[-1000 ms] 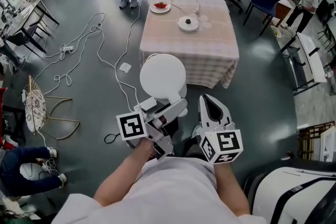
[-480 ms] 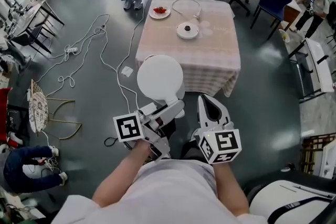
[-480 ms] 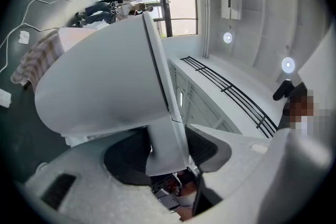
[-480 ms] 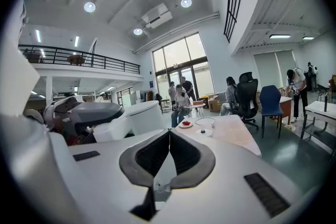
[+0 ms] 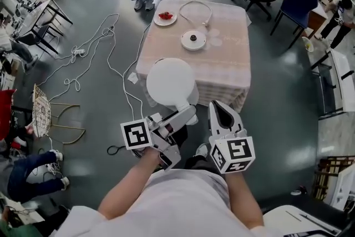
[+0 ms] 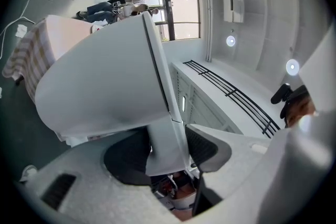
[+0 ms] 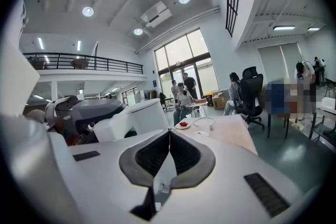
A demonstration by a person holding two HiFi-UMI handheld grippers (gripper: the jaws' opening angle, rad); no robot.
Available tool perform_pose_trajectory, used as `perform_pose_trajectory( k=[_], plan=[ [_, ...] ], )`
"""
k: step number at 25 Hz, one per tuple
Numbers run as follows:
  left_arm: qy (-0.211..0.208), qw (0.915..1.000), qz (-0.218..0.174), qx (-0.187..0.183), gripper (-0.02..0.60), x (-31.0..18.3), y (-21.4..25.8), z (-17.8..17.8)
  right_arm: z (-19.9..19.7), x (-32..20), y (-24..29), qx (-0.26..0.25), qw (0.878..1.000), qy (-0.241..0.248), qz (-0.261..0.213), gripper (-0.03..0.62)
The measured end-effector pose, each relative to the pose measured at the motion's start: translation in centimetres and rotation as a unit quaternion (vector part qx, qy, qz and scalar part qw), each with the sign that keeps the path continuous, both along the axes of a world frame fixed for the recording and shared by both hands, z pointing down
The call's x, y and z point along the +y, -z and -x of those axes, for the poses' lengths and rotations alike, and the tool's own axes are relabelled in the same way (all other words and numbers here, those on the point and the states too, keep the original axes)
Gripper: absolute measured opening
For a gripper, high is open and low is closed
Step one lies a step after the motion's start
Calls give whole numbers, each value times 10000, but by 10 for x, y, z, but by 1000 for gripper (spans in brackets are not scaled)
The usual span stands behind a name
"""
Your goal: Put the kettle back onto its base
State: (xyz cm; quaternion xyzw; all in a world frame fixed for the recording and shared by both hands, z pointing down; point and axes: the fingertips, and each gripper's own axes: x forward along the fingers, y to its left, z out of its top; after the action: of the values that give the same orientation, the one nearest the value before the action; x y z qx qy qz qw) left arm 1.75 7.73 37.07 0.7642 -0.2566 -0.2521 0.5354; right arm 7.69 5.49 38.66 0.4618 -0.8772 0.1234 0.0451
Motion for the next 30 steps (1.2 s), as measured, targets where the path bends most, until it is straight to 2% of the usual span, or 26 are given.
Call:
perform_pose_trajectory(
  k=[9,16,22,30],
  plan=[
    [221,9997,45,-47,213,-33,-2,-25,-27,-37,-4,-106,9998,192,22,5],
    [270,9995,115,-86,214,-56,-7,-27,-28,-56,-9,-110,9996,267,71,5],
    [170,9997,179,22,215,-84,-18,-23,-26,-79,-16,-17,9998,178,96,5],
    [-189,9995,252,84,215,-128,-23,-9,-7,-120,-20,90,9997,-47,223,5]
  ],
)
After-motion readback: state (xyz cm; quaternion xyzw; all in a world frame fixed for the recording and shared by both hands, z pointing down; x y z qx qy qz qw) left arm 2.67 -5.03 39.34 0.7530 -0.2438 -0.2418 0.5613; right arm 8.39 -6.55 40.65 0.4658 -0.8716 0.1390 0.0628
